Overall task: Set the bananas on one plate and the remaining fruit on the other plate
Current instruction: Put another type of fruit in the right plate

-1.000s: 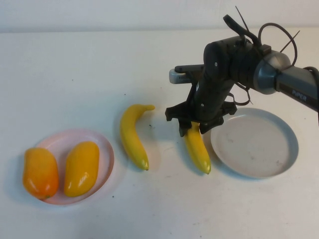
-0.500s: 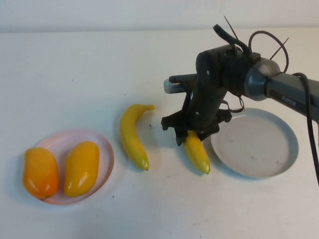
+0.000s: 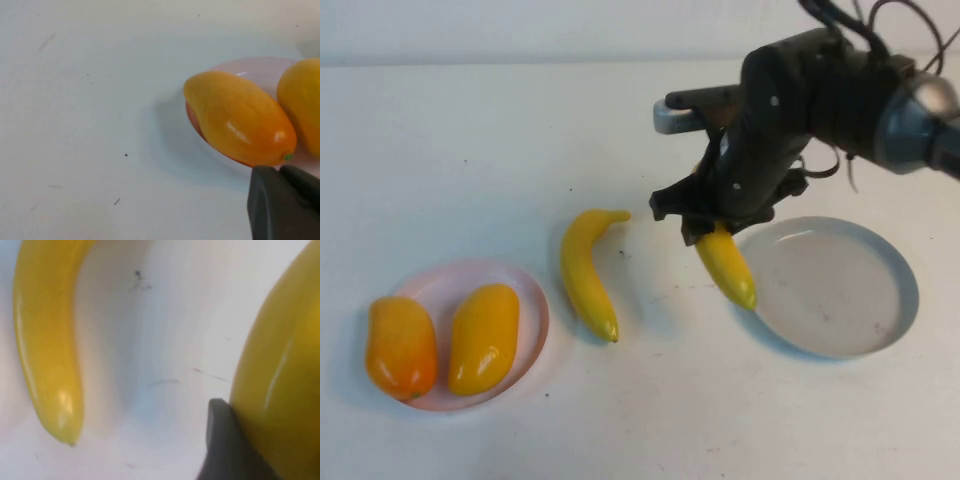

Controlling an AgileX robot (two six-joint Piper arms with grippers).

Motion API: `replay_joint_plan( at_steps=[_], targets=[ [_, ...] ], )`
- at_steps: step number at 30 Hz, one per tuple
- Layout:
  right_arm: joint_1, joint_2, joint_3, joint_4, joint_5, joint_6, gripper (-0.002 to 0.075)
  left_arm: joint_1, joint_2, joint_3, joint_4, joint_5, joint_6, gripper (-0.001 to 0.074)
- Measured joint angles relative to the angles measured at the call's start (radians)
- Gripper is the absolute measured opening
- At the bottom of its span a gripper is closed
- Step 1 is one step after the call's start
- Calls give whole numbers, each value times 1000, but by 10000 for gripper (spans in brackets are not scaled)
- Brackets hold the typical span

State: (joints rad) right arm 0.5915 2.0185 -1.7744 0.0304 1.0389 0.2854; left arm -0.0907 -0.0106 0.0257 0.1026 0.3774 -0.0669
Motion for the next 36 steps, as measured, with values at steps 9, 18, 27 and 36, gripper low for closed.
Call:
replay_joint_plan(
  at_steps=[9, 18, 27, 36],
  targets=[
    [-145, -329, 402, -52, -97, 58, 300, 0, 0, 0, 0, 0, 0, -4],
    [-267, -271, 500, -66, -130, 76, 300, 0, 0, 0, 0, 0, 0, -4],
    [-273, -209, 500, -66, -144, 76, 337, 0, 0, 0, 0, 0, 0, -4],
    [-246, -217, 488, -71, -104, 76, 407, 0, 0, 0, 0, 0, 0, -4]
  ],
)
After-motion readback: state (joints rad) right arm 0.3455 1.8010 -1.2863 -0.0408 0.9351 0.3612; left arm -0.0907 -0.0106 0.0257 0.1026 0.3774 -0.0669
